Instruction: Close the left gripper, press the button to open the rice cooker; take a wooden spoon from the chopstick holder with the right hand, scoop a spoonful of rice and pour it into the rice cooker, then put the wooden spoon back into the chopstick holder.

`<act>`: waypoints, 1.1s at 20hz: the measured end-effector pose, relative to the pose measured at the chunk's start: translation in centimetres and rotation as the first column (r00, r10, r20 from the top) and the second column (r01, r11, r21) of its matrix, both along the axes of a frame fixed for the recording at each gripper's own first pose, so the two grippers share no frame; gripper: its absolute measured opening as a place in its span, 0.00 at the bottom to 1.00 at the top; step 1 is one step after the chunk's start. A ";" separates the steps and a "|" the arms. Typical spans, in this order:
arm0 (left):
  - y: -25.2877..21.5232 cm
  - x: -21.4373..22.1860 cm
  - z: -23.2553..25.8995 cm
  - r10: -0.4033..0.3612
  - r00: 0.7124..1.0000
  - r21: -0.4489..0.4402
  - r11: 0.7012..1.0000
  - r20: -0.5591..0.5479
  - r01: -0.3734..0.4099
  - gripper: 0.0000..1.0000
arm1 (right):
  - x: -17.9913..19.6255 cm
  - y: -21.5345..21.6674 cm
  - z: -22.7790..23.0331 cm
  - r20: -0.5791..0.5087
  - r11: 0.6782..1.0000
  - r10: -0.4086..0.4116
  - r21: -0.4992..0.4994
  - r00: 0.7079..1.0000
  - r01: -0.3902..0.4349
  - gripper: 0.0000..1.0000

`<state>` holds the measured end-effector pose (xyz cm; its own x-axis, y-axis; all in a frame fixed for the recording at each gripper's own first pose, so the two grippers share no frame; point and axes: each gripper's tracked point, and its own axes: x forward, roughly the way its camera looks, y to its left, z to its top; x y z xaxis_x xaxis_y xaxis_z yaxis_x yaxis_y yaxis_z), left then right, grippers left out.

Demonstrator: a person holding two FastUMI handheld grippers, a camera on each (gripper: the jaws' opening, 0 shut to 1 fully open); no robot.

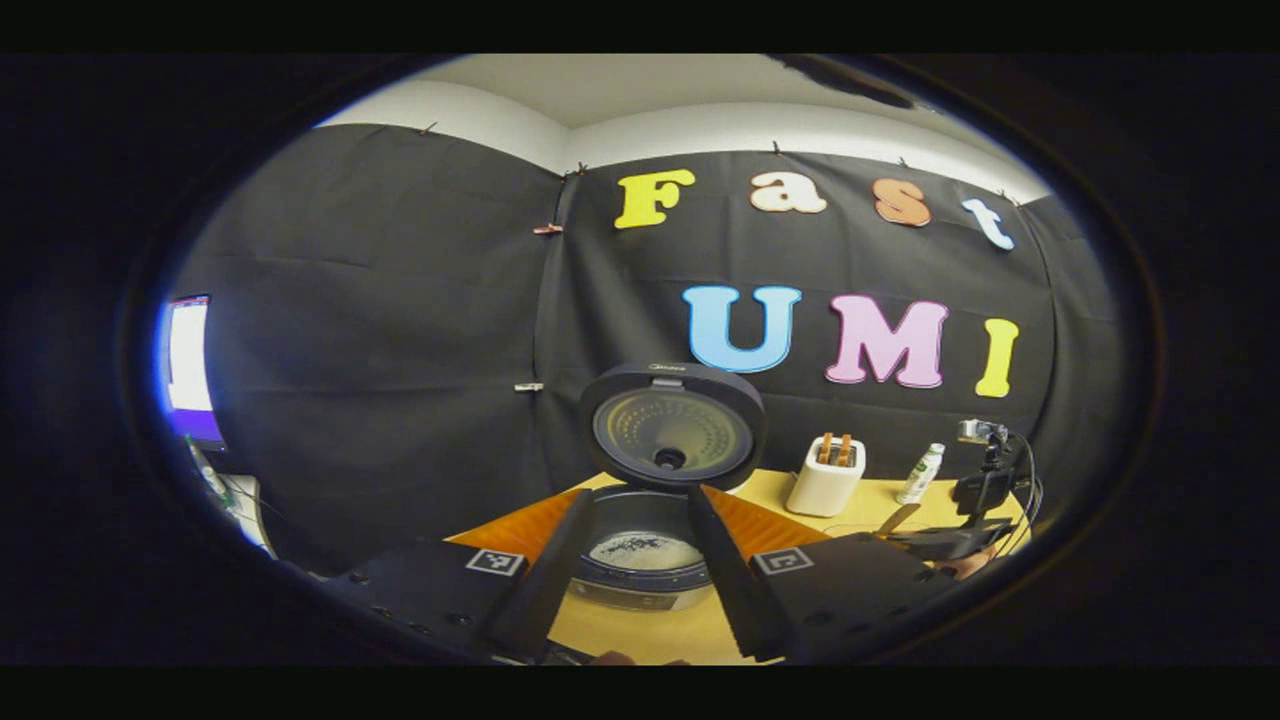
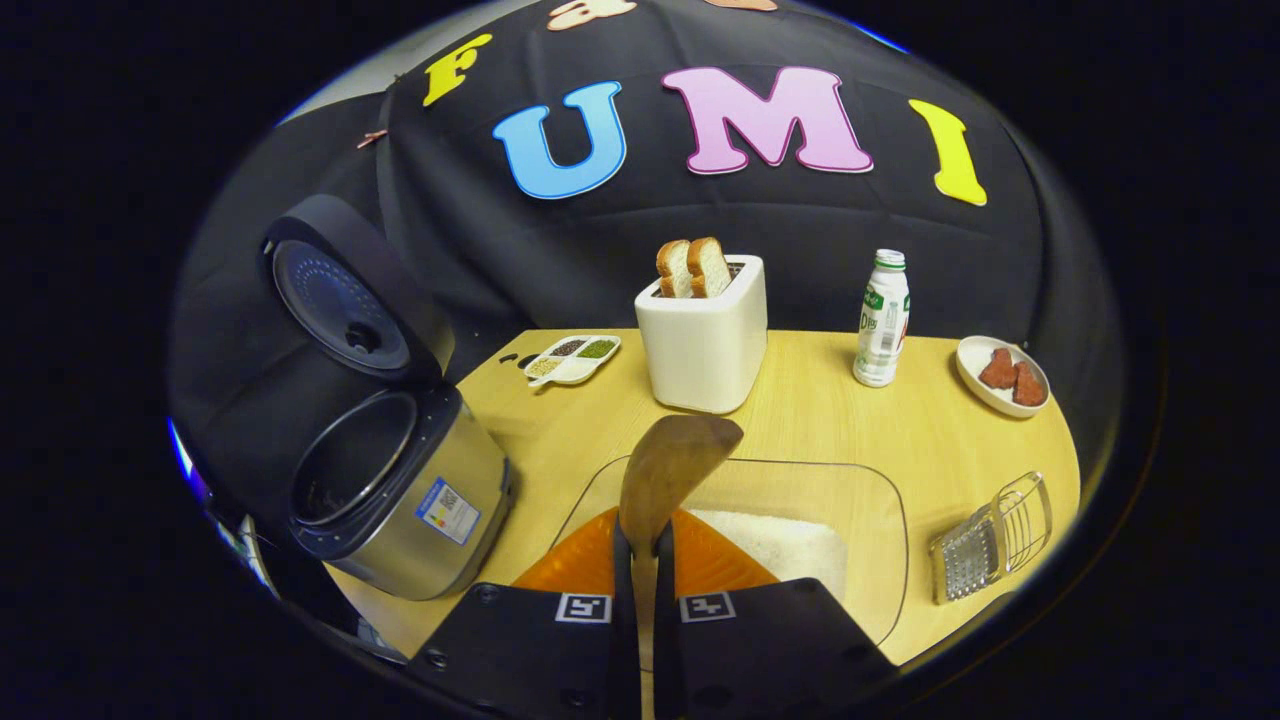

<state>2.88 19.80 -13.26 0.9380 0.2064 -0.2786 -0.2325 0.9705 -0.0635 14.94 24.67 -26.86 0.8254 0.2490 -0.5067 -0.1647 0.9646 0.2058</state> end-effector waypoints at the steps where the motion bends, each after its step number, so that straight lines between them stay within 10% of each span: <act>1: 0.1 -0.2 -0.2 0.004 1.000 0.004 1.000 -0.004 -0.004 0.67 | 0.0 -0.1 0.2 -0.008 0.999 -0.013 0.029 1.000 0.014 0.10; 22: -1.9 -0.9 1.5 -0.041 0.999 0.036 0.999 0.014 0.041 0.69 | 1.4 -4.9 7.7 -0.066 0.863 -0.239 0.443 0.969 0.244 0.10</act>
